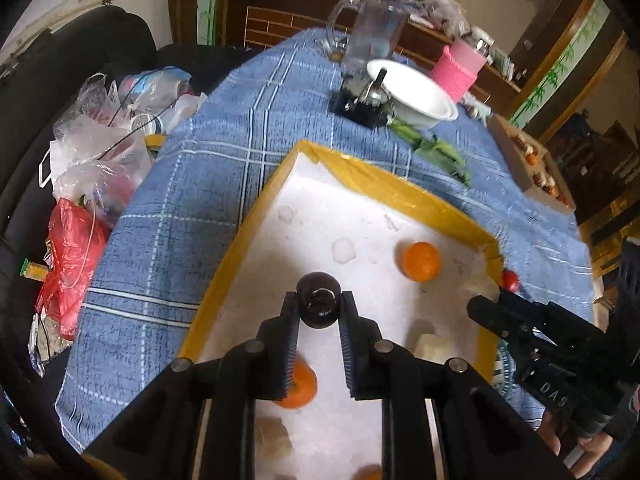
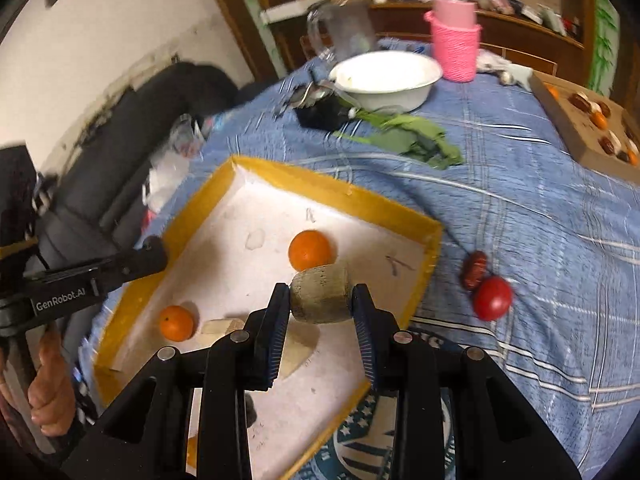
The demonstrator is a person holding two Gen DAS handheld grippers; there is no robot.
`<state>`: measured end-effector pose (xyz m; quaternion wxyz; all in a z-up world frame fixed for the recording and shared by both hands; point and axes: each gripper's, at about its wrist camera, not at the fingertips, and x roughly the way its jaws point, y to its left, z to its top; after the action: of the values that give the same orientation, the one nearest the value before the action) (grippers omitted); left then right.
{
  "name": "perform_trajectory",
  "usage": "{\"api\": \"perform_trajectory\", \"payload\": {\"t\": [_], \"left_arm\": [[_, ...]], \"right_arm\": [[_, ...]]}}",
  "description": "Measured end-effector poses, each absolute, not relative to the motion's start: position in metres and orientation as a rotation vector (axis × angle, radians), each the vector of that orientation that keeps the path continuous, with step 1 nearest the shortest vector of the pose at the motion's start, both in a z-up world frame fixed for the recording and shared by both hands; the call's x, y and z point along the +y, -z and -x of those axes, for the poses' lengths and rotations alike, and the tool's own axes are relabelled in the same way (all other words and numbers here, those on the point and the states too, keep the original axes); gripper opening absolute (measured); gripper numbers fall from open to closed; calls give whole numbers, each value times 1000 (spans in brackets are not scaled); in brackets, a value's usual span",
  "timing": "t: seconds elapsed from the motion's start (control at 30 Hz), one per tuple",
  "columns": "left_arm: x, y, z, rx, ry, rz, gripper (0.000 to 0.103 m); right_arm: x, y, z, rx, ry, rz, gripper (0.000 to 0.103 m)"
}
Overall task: Organize fruits
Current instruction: 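Carry both held pieces over the tray and open both tools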
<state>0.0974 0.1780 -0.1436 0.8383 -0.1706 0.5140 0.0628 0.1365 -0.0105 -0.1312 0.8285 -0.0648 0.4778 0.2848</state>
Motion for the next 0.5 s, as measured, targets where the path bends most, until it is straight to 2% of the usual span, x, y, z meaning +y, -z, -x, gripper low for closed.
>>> {"api": "perform_trajectory", "payload": {"t": [0.5], "left_arm": [[174,185,-117,1207,-169,310,23]], "right_arm": [[16,157,-141,1066,-483,296,31]]}}
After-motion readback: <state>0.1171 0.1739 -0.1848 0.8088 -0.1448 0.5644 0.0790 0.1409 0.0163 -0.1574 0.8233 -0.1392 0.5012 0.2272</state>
